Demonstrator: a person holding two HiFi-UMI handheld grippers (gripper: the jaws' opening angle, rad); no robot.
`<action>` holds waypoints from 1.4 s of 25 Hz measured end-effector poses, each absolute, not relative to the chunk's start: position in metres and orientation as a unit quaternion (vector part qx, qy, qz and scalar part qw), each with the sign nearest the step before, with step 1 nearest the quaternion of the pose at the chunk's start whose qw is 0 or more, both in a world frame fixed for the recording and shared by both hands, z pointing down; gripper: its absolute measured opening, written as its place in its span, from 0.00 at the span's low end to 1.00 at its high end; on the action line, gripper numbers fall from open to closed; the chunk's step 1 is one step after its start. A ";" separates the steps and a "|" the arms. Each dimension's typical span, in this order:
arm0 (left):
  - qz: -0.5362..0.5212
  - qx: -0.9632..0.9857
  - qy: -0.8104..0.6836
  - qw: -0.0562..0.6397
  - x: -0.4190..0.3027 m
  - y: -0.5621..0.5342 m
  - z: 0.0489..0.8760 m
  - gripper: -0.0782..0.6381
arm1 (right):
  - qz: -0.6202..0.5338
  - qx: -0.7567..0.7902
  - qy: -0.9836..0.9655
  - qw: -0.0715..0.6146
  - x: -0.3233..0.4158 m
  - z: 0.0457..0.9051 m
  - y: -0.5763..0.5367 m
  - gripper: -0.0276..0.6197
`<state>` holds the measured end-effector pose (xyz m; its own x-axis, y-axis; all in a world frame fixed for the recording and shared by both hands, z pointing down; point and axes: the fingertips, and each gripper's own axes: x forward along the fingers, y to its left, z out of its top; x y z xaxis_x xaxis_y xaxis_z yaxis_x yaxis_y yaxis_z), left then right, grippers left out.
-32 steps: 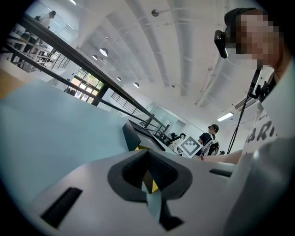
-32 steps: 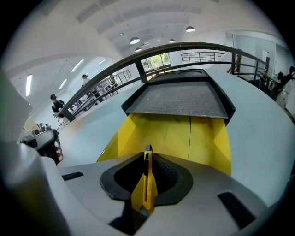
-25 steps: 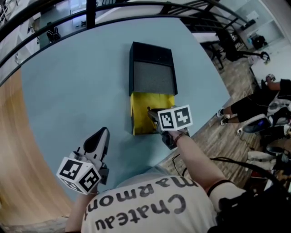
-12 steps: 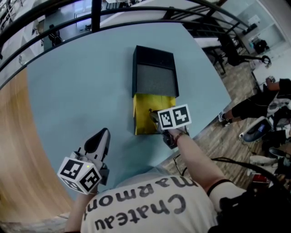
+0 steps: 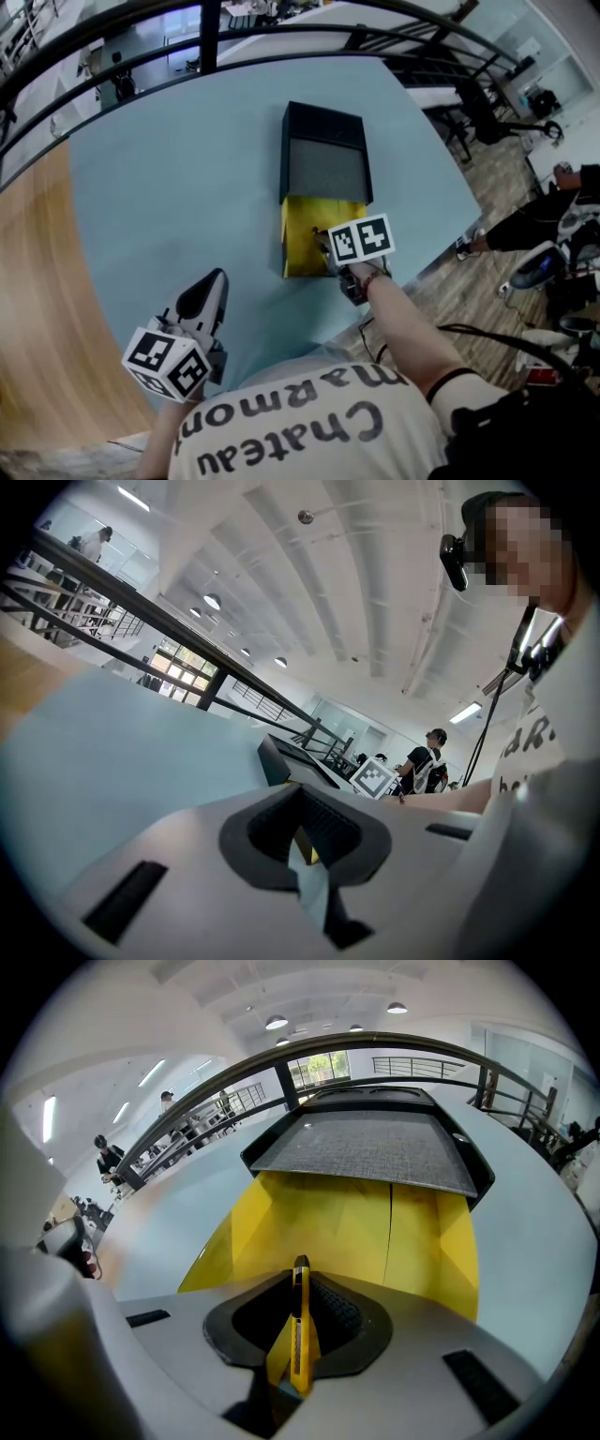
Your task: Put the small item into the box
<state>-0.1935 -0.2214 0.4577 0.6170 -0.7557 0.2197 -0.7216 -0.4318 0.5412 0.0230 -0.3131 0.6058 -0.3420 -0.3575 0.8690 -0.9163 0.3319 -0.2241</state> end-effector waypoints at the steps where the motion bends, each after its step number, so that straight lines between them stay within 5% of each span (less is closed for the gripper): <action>1: -0.028 0.845 -0.438 0.306 -0.194 -0.220 0.457 0.11 | 0.378 0.438 -0.727 0.370 0.023 0.605 -0.313 0.16; 23: -0.042 0.798 -0.543 0.257 -0.209 -0.176 0.377 0.11 | 0.393 0.426 -0.723 0.376 0.007 0.581 -0.322 0.16; 35: -0.062 0.720 -0.654 0.223 -0.148 -0.107 0.343 0.11 | 0.329 0.427 -0.732 0.416 0.028 0.578 -0.331 0.16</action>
<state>-0.1482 -0.1072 0.3430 0.1374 -0.9695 0.2028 -0.9144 -0.0455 0.4022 0.0276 -0.3307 0.5778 -0.2888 -0.3516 0.8905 -0.8990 0.4194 -0.1260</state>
